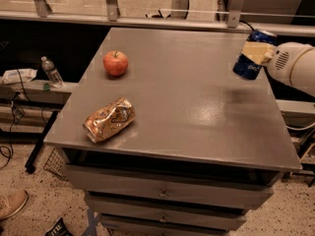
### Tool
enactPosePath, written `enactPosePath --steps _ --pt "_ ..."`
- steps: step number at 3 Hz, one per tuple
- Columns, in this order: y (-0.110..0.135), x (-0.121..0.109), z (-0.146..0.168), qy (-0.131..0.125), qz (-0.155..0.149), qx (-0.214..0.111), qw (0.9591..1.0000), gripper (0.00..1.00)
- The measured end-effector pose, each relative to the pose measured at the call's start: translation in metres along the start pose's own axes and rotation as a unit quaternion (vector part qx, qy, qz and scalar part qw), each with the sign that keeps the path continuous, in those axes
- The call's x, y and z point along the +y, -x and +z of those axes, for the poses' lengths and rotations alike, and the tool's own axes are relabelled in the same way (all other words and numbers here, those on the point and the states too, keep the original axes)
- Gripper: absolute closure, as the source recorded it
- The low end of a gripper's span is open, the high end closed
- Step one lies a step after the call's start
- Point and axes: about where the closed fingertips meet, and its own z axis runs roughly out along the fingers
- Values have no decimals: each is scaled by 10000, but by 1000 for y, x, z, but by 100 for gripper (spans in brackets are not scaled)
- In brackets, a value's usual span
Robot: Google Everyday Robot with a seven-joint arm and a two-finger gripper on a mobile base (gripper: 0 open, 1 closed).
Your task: Place pepsi can upright
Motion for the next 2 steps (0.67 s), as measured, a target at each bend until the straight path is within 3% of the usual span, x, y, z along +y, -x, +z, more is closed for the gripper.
enactPosePath --steps 1,2 --pt "12 23 -8 -350 -29 92 9993 100" --pt "31 12 -3 -857 -513 96 9950 100"
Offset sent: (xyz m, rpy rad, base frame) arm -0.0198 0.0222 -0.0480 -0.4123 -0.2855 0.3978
